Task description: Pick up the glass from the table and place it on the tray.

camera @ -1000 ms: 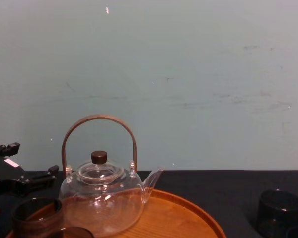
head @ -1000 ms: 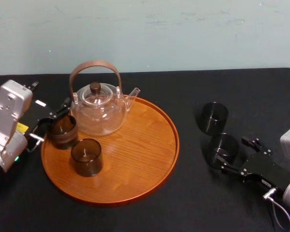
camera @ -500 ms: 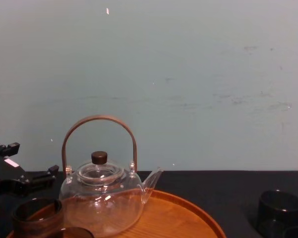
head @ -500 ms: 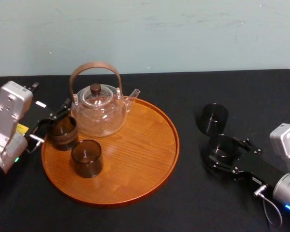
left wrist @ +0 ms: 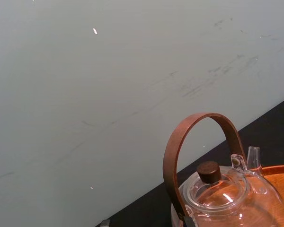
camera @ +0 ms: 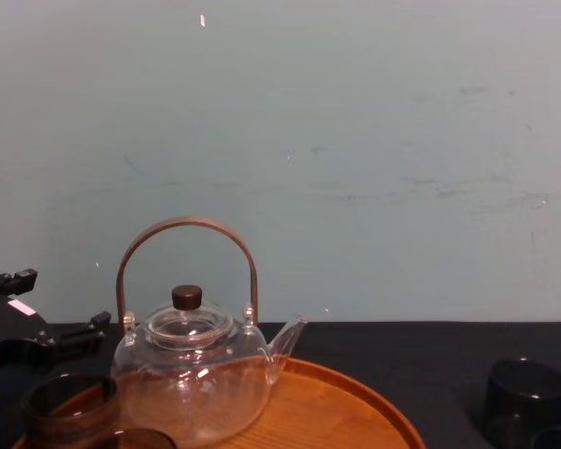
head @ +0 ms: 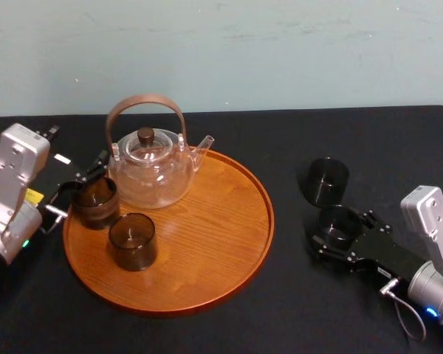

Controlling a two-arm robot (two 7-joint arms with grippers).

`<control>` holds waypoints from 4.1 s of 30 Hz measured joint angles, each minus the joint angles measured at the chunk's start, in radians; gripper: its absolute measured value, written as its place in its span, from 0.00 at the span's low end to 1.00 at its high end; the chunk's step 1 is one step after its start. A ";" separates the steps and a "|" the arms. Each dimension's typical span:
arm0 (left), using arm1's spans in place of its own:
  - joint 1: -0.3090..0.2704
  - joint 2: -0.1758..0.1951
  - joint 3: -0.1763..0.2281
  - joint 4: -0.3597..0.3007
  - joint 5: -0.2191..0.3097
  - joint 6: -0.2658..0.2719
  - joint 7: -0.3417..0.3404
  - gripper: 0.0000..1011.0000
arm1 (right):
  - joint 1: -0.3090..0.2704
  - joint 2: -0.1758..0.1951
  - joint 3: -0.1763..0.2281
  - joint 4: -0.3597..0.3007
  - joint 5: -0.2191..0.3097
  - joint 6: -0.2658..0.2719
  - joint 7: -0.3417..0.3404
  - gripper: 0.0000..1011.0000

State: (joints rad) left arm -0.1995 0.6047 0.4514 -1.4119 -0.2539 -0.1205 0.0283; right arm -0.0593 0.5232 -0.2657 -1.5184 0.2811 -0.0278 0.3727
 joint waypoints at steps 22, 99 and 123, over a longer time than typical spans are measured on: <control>0.000 0.000 0.000 0.000 0.000 0.000 0.000 0.99 | 0.003 -0.007 0.001 0.004 -0.008 0.001 0.002 0.99; 0.000 0.000 0.000 0.000 0.000 0.000 0.000 0.99 | 0.149 -0.139 -0.222 -0.024 -0.170 0.010 0.069 0.90; 0.000 0.000 0.000 0.000 0.000 0.000 0.000 0.99 | 0.194 -0.195 -0.259 0.062 -0.205 0.005 0.061 0.90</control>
State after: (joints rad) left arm -0.1995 0.6047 0.4514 -1.4120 -0.2539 -0.1205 0.0283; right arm 0.1345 0.3285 -0.5246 -1.4567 0.0759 -0.0224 0.4335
